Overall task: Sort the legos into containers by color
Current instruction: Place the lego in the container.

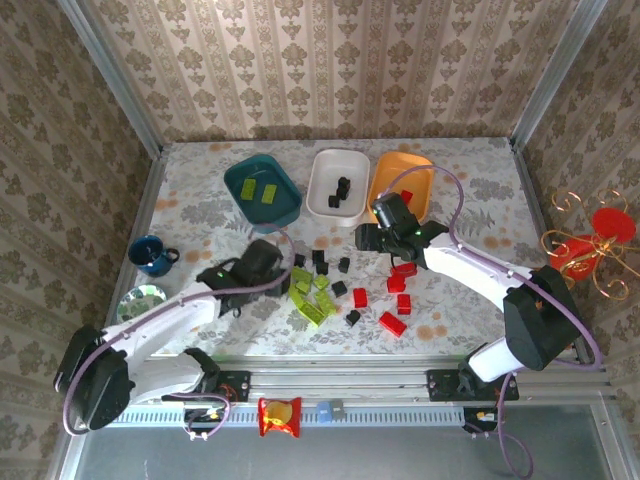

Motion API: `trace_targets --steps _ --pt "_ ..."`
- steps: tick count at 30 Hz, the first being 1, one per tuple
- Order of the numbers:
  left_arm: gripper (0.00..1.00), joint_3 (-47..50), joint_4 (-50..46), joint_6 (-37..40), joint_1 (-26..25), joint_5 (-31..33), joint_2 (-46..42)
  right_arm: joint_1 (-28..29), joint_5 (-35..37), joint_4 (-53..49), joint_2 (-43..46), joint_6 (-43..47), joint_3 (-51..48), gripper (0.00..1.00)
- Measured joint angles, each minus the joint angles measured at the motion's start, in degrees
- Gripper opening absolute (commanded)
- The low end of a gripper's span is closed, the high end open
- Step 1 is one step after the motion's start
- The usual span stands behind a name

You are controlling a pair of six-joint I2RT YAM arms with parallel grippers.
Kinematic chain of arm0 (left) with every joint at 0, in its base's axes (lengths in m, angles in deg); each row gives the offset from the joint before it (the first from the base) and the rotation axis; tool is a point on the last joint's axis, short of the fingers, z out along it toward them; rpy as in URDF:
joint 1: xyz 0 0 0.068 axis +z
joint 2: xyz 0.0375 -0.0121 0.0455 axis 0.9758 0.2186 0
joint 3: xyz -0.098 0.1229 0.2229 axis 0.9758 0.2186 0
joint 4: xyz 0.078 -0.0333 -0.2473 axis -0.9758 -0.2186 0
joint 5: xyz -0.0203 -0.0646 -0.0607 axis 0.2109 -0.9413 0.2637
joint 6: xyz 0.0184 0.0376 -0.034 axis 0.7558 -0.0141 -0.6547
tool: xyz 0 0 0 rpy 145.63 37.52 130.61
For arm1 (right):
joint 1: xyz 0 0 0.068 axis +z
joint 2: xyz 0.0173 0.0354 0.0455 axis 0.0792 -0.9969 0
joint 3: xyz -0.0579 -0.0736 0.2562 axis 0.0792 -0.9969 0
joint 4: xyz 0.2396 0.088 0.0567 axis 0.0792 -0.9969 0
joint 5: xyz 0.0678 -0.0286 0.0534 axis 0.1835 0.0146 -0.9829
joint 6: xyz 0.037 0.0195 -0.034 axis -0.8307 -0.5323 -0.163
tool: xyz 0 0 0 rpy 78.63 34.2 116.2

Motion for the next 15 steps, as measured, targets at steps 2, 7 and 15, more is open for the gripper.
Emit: trace_targets --steps 2,7,15 --pt "0.58 -4.0 2.3 1.1 3.7 0.0 1.6 0.0 0.0 0.0 0.0 -0.3 0.0 0.66" --pt "0.59 -15.7 9.3 3.3 11.2 0.2 11.8 -0.1 0.0 0.0 0.0 -1.0 0.0 0.66" --pt "0.61 -34.4 12.4 4.3 19.8 -0.8 35.4 -0.1 0.0 -0.2 1.0 -1.0 -1.7 0.66"
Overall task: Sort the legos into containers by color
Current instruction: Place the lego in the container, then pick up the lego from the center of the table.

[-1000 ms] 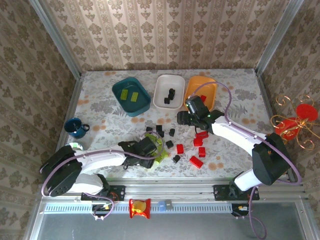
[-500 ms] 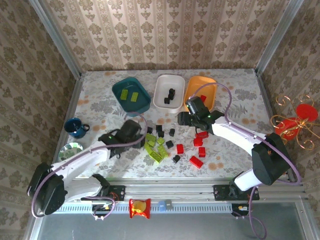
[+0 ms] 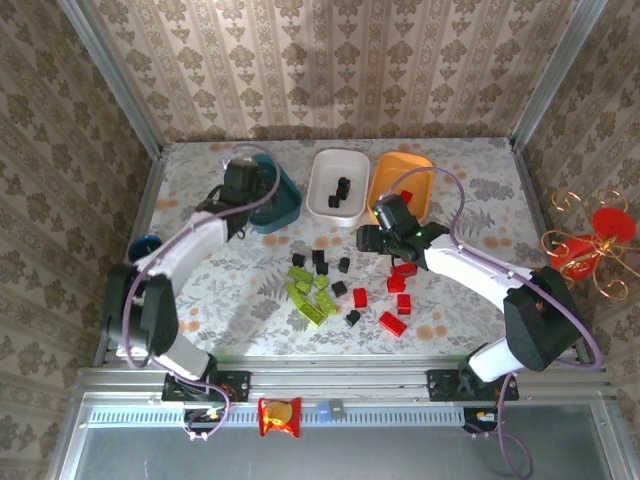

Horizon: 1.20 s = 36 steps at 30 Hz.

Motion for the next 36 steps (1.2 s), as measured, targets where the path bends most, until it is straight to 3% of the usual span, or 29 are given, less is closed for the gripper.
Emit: trace_targets --steps 2,6,11,13,19,27,36 --pt "0.65 -4.5 -0.5 0.6 0.0 -0.2 5.0 0.0 0.0 -0.1 0.2 0.0 -0.1 0.67" --pt "0.84 -10.6 -2.8 2.0 0.0 -0.4 11.3 0.0 -0.1 -0.1 0.7 0.0 -0.3 0.67" --pt "0.99 -11.5 -3.9 2.1 0.0 -1.1 11.3 0.0 -0.3 -0.3 1.5 -0.2 -1.7 0.67" --pt "1.0 -11.4 -3.8 1.7 0.0 -1.9 10.0 0.0 -0.5 -0.3 1.5 -0.2 -1.8 0.67" --pt "1.0 -0.9 0.7 -2.3 -0.2 -6.8 -4.3 0.3 -2.9 -0.1 1.0 -0.3 -1.8 0.67" --pt "1.0 22.4 9.8 -7.5 -4.0 -12.1 -29.0 4.6 -3.4 0.8 -7.7 -3.8 1.5 0.67" --pt "1.0 41.4 10.7 -10.2 -5.2 -15.8 -43.8 8.7 -3.2 1.7 -16.3 -7.4 7.2 0.62"
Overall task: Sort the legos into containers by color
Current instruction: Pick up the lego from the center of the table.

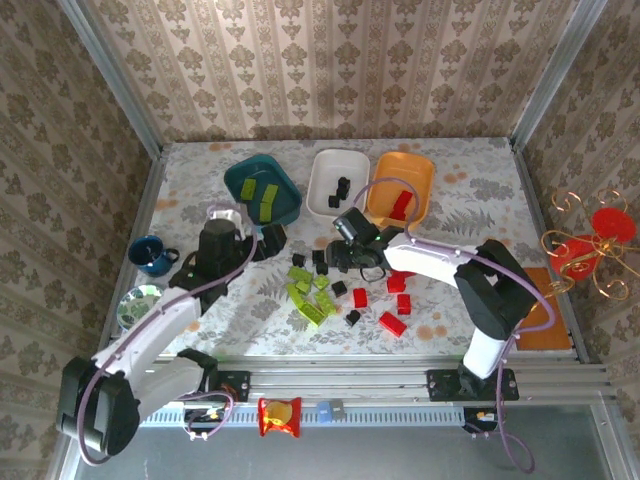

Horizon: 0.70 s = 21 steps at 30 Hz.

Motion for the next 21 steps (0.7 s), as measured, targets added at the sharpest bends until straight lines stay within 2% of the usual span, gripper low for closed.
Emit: trace_targets --steps 8,10,15,21 --pt "1.0 3.4 -0.2 -0.7 0.0 0.0 -5.3 0.2 0.3 -0.1 -4.2 -3.2 0.0 0.52" --pt "1.0 3.7 -0.2 -0.7 0.0 -0.1 -5.3 0.2 0.3 -0.1 -4.8 -3.6 0.0 0.47" --pt "1.0 5.7 -0.2 -1.1 0.0 -0.6 -5.1 0.2 0.5 0.0 -5.2 -4.0 0.0 0.29" --pt "1.0 6.3 -0.5 -1.6 0.0 -1.6 -5.1 -0.8 0.6 -0.1 -3.5 -2.3 -0.5 0.2"
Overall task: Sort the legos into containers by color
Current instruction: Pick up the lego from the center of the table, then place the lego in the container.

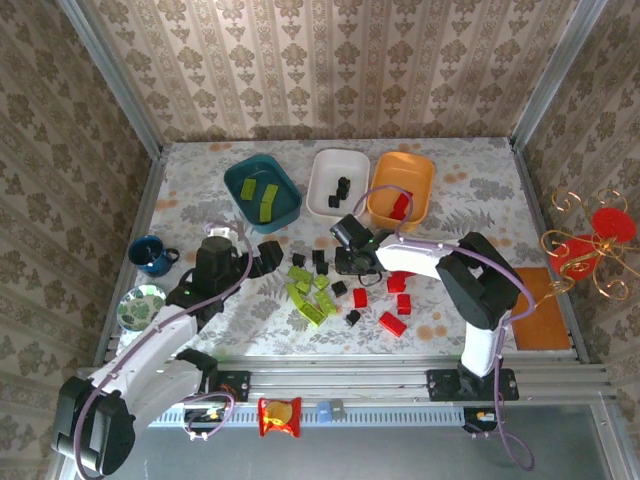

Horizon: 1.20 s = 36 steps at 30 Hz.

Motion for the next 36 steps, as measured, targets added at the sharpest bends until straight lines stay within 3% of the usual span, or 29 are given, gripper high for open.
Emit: trace_targets --steps 5,9,13,17,20,23,24,31,36 --pt "1.0 0.7 -0.7 -0.2 -1.8 -0.4 -1.4 -2.1 0.2 -0.7 6.8 3.7 0.2 0.19" --pt "1.0 1.2 -2.1 -0.4 -2.4 -0.3 -3.1 -5.6 -0.1 -1.9 8.5 6.0 6.4 0.19" --pt "1.0 1.6 -3.8 -0.5 -2.9 -0.3 -4.1 -8.9 0.0 -2.6 3.9 7.7 16.4 0.19" --pt "1.0 1.7 -5.8 -0.7 -3.8 -0.1 -5.7 -11.2 0.1 -4.8 -6.1 8.8 27.7 0.2" --pt "1.0 1.9 -7.3 -0.8 -4.7 0.2 -6.9 -12.1 0.1 -7.2 -12.5 9.3 33.8 0.28" --pt "1.0 1.9 -8.8 -0.9 -5.4 0.7 -7.6 -12.4 0.0 -10.4 -17.1 9.8 39.6 0.56" --pt "1.0 1.9 -9.2 -0.9 -5.6 0.9 -7.8 -12.4 0.0 -11.5 -18.0 10.1 41.4 0.61" --pt "1.0 2.2 -10.5 -0.8 -6.9 1.9 -7.4 -12.3 -0.1 -14.0 -17.3 11.6 46.2 0.65" --pt "0.98 0.9 -12.6 0.5 -9.0 2.6 -1.2 -11.6 -0.3 -12.4 -8.4 11.7 35.2 0.66"
